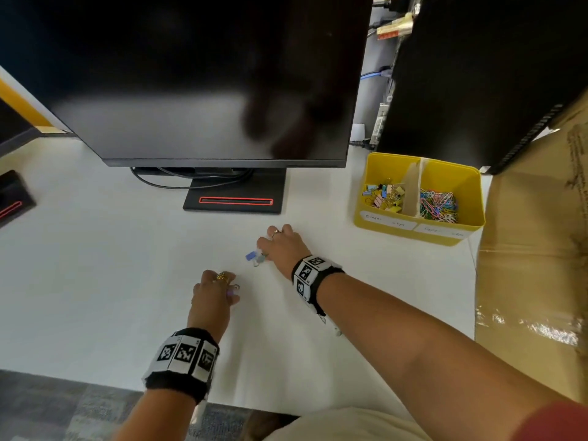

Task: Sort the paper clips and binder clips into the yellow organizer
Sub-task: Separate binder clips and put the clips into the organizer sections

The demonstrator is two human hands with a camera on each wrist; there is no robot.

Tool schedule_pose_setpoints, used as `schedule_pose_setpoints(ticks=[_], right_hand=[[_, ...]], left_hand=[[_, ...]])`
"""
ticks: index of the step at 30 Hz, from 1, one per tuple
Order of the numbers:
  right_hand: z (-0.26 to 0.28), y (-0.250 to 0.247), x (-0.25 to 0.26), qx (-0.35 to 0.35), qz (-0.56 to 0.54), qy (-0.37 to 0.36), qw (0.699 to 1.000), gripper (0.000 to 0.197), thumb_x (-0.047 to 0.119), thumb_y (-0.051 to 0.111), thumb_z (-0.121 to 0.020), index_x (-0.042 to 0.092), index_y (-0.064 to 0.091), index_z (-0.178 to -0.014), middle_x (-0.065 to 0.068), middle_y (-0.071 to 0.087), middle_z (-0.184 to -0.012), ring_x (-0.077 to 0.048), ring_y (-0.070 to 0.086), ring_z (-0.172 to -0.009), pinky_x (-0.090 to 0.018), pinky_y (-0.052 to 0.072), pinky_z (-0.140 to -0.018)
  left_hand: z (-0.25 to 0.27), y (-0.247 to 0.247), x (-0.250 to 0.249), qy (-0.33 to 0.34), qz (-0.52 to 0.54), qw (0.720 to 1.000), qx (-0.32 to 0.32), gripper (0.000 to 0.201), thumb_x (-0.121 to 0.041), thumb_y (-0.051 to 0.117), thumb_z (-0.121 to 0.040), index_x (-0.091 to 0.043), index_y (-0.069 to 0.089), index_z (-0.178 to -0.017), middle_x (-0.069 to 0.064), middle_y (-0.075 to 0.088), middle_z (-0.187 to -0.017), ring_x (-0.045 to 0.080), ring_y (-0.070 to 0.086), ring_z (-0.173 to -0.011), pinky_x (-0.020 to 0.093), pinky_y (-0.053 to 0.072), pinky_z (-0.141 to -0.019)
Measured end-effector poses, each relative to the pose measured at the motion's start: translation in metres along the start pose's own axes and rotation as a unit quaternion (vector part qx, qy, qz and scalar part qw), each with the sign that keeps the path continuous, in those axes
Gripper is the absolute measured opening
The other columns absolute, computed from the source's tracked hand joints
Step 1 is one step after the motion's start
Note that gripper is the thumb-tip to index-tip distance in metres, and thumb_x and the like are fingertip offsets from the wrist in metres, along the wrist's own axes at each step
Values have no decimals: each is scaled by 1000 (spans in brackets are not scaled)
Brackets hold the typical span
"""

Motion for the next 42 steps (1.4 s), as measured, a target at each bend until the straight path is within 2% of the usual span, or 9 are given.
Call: schedule_pose_setpoints(ticks=[5, 11, 17, 22, 25, 30, 36, 39, 42], right_hand=[[13, -2, -14, 15, -19, 26, 999, 37, -10, 35, -81, 2, 44, -114, -25, 41, -121, -38, 38, -110, -41, 43, -79], [36, -5, -32, -2, -72, 73, 995, 32, -9, 43, -82, -2, 46, -114, -28, 42, -120, -39, 44, -109, -44, 42, -85], [66, -11, -55, -72, -190, 125, 971, 31, -10, 45, -81, -4, 56, -109, -27, 54, -112, -35, 52, -103, -32, 38, -85], [94, -50, -75, -225, -419, 216, 852, 18, -10, 66, -73, -4, 65, -90, -14, 64, -83, -21, 56, -78, -7, 45, -57], [104, -92, -88, -286, -411, 213, 839, 19, -1, 67, -77, 4, 66, -95, -4, 61, -86, -19, 58, -82, -23, 48, -70], [115, -148, -128, -411, -312, 247, 820, 18, 7, 61, -84, 7, 61, -102, -9, 66, -95, -17, 60, -80, -22, 52, -79], [109, -155, -154, -104, -167, 251, 948, 60, 28, 50, -92, 16, 22, -142, -21, 59, -121, -33, 54, -111, -37, 44, -91], [109, -149, -138, -166, -116, 226, 953, 47, 25, 55, -89, 15, 41, -133, -17, 53, -129, -32, 45, -121, -40, 37, -103], [94, -119, -99, -179, -130, 122, 968, 23, 15, 58, -87, 8, 63, -108, -17, 60, -114, -31, 52, -107, -33, 39, -93]], left_hand=[[-4, 9, -37, -9, 7, 999, 39, 20, -13, 55, -89, -8, 57, -108, 20, 49, -118, 36, 55, -99, 38, 50, -83], [-14, 19, -63, -2, 84, 995, 55, 14, 1, 48, -86, -13, 52, -83, 12, 59, -95, 9, 50, -65, 6, 34, -47], [-10, 22, -87, -11, 256, 961, 102, 8, -12, 59, -86, -13, 55, -93, 6, 60, -87, 15, 57, -70, 12, 45, -61], [-14, 0, -126, -24, 419, 895, 154, 8, -12, 58, -89, -13, 52, -93, 4, 53, -76, 16, 49, -66, 25, 45, -68], [-29, -17, -172, 19, 454, 878, 150, 10, -14, 58, -89, -14, 51, -95, 1, 52, -77, 14, 50, -69, 27, 47, -74], [-58, -29, -262, 119, 409, 901, 76, 15, -25, 58, -88, -20, 50, -100, 4, 62, -91, 20, 60, -80, 33, 51, -77], [-66, -37, -279, 202, 253, 923, 207, 49, -43, 32, -97, -14, 40, -135, 9, 48, -138, 16, 45, -122, 32, 30, -110], [-59, -45, -212, 212, 164, 962, 60, 36, -22, 42, -97, -13, 48, -131, 10, 51, -137, 25, 51, -123, 33, 36, -107], [-54, -40, -115, 147, 50, 988, 6, 30, 1, 46, -90, -9, 64, -112, 13, 64, -120, 29, 65, -99, 28, 47, -89]])
Point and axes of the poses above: each hand's wrist, its own z-axis away from the middle knuckle, its own y-axis out of the palm, x = y × z, the point moved 1 cm from there along -z, towards the middle knuckle
